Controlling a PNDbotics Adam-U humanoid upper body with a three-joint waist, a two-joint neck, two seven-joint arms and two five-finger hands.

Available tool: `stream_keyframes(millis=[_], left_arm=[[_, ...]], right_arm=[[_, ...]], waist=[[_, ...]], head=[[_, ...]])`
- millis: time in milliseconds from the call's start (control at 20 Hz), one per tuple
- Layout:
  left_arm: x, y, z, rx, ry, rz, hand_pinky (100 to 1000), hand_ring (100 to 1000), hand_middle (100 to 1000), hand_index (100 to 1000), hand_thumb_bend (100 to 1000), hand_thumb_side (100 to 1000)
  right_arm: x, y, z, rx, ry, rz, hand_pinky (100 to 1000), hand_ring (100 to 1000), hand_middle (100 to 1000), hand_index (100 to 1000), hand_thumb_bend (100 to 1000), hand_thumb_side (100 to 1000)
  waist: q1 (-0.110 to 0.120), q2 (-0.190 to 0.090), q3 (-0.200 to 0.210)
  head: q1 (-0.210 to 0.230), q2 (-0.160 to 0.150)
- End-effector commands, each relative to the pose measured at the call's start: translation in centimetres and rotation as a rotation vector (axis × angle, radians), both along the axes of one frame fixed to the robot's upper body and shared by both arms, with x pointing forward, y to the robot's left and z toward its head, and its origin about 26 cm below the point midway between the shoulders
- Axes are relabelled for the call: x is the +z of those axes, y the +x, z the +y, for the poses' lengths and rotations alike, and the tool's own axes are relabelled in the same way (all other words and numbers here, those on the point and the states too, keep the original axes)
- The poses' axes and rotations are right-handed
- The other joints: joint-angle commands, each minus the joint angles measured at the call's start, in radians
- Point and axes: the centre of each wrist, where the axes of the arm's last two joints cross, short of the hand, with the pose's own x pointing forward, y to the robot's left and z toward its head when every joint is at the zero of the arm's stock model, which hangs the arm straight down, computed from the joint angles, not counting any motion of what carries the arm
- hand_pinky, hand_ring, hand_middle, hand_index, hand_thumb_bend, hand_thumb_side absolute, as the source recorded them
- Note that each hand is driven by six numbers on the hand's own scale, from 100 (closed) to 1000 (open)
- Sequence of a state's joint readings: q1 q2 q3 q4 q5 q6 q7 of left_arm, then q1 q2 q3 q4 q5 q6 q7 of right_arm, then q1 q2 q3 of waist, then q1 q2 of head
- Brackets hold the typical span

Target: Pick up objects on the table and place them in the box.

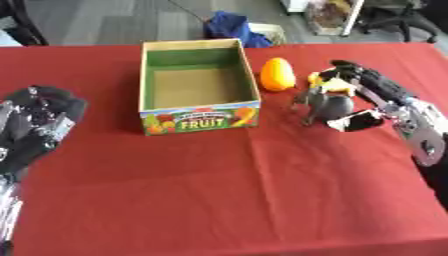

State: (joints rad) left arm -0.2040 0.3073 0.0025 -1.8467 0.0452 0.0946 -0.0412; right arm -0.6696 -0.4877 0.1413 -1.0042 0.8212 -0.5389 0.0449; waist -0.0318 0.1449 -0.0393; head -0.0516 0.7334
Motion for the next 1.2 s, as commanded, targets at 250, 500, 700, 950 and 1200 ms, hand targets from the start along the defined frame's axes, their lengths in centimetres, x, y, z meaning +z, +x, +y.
stream_keyframes(millis=[250,500,700,950,1200], left_arm=[[0.7,0.0,-0.1,-0.009,0.005,-0.024,619,577,564,610,560,383],[0.7,0.0,-0.1,-0.011,0.005,-0.024,619,578,564,611,558,384],[0.7,0.0,-0.1,-0.010,0.005,-0.024,619,578,565,611,558,384],[0.7,0.0,-0.1,-0.011,0.005,-0.024,619,579,565,611,557,384],[0.7,0.0,-0.1,-0.014,0.006,-0.023,619,579,565,611,558,384]], right_arm=[[0.3,0.2,-1.8,-0.081,-0.074,0.063,791,995,721,875,457,264],[0.0,0.2,-1.9,-0.101,-0.067,0.052,752,898,566,737,289,100],[0.2,0.2,-1.8,-0.132,-0.007,-0.015,718,816,448,630,100,100],[0.9,0.4,-1.4,-0.144,0.081,-0.088,693,764,367,550,100,117],[4.2,1.1,0.2,-0.064,0.104,-0.134,697,763,367,555,100,116]], waist=[[0.002,-0.012,0.000],[0.000,-0.012,0.001],[0.000,-0.012,0.002],[-0.003,-0.013,0.003],[-0.004,-0.015,0.006]], head=[[-0.004,-0.010],[-0.005,-0.010],[-0.005,-0.010],[-0.005,-0.010],[-0.005,-0.007]])
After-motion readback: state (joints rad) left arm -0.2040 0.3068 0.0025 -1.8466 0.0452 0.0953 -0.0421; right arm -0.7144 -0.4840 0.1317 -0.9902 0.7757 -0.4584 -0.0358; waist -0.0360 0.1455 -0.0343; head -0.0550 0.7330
